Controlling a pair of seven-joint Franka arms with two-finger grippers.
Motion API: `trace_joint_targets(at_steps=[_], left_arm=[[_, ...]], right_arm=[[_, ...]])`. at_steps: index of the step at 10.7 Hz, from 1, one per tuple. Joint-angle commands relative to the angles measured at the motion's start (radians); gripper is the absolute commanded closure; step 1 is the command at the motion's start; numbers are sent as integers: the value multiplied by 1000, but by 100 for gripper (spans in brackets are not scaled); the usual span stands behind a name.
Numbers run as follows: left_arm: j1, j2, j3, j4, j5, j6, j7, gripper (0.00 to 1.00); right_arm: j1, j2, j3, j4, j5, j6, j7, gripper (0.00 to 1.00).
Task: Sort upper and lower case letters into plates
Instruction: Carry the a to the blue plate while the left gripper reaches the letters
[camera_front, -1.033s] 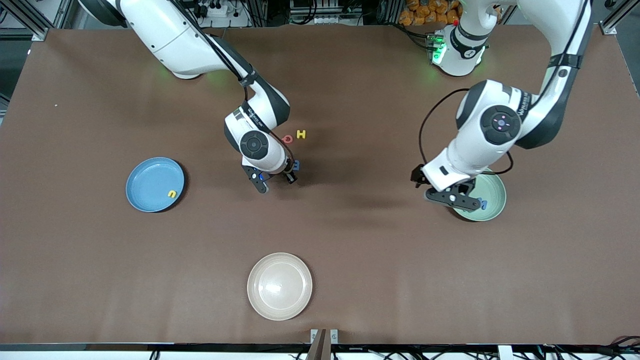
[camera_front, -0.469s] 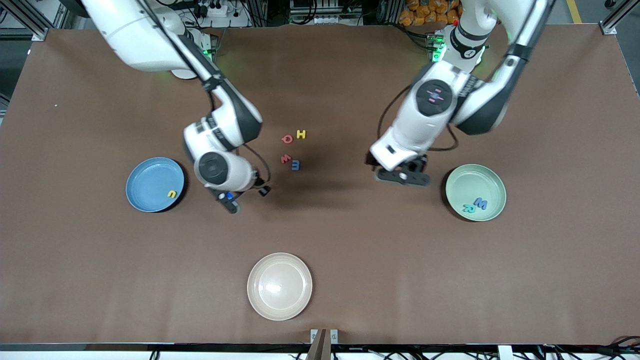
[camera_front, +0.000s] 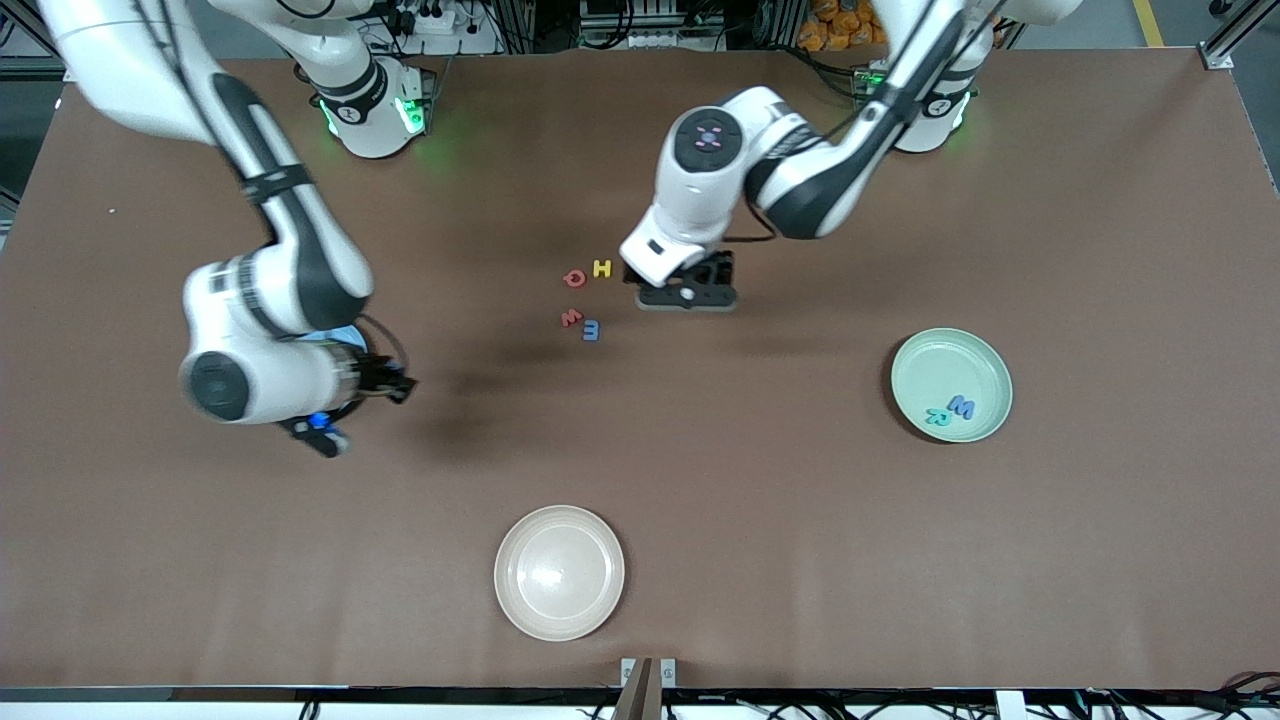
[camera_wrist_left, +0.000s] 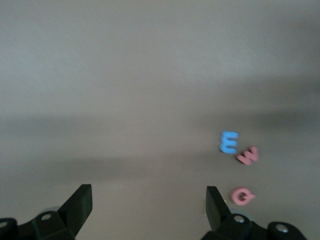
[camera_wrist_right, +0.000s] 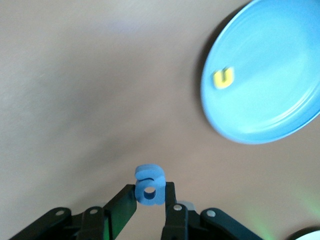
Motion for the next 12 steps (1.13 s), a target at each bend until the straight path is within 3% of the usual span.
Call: trace_joint_targets(at_steps=[1,3,6,8,9,10,11,12], left_arm=[[-134,78,76,67,-5,32,-130,0],[-221,146,125,130,-4,43,-208,0],[-373,272,240,224,7,60,-299,0],[-430,324,272,227,13,119,-334,0],[-441,338,272,227,38,120,-339,0],[-447,339,269,219,76,120,-340,0],[-452,339,263,209,87,120,-342,0],[-460,338,261,201,87,120,-340,0]], right_arm=[[-31,-18,-70,-25,-64,0,-196,100],[-48,-15,-147,-25,-70,17,-382,100],[-120,-13,-150,-130,-64,145,-549,100],[-124,-12,-152,-172,-52,192,-553,100],[-127,-10,-152,-171,-28,190,-544,72],[-130,-9,-152,-171,-6,190,-544,31],[-131,-9,-152,-168,-4,187,-542,0],[-129,-16,-152,-165,-6,180,-542,0]])
